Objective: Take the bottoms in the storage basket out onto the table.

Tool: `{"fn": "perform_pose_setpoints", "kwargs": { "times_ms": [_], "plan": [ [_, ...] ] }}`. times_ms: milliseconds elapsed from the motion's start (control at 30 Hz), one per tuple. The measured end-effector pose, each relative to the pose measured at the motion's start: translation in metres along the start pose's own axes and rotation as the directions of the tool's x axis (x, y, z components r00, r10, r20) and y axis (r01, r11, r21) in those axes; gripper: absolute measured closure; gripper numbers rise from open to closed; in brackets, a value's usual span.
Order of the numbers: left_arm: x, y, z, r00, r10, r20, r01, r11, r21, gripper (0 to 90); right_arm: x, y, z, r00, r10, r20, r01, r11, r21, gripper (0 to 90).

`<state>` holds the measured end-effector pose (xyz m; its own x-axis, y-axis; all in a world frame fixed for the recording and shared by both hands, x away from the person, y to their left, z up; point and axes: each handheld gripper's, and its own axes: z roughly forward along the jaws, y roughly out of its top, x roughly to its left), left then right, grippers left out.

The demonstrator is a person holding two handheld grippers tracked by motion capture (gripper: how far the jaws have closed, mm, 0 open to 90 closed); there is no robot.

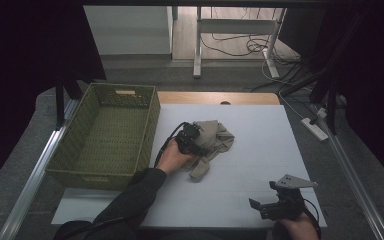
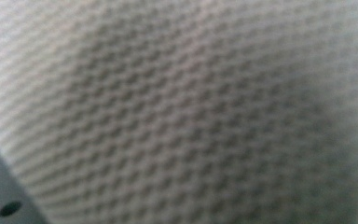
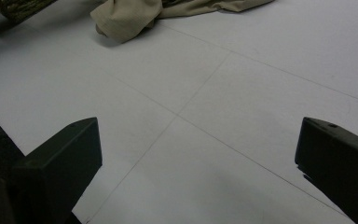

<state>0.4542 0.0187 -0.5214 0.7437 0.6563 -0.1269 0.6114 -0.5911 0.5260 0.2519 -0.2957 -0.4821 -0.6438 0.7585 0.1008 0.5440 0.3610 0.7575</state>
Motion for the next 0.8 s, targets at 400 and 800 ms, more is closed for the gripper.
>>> {"fn": "perform_pose_setpoints", "kwargs": {
  "times_ms": [400, 800],
  "plan": [
    [-0.010, 0.000, 0.007, 0.9977, 0.048, -0.047, -0.047, 0.9985, 0.030, 0.6, 0.000, 0.000, 0.000, 1.0000, 0.001, -0.004, -0.001, 1.000, 0.002, 0.9],
    [-0.009, -0.002, -0.004, 0.9997, 0.025, -0.003, -0.025, 0.9990, -0.037, 0.0, 0.000, 0.000, 0.000, 1.0000, 0.002, -0.007, -0.002, 1.000, 0.004, 0.9]
  ]
}}
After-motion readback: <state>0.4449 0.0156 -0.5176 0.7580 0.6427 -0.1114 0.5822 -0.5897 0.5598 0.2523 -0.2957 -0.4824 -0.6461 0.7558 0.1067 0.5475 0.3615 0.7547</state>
